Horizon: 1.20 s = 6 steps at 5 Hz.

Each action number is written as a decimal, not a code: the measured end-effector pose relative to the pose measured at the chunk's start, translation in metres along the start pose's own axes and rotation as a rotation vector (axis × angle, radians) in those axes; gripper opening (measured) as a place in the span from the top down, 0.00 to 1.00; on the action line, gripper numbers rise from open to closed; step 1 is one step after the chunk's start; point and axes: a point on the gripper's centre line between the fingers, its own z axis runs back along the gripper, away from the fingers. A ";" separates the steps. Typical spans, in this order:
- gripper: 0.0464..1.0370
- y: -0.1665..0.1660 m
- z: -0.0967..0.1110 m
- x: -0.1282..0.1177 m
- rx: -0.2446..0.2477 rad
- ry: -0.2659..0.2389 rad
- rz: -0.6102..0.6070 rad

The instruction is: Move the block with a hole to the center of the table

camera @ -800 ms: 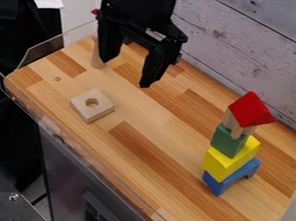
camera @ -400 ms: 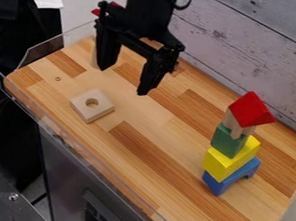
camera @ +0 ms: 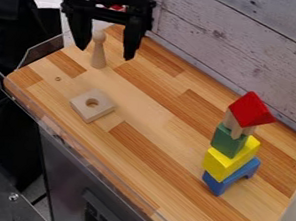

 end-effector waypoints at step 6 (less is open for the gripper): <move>0.04 0.019 -0.085 -0.041 0.099 0.346 -0.815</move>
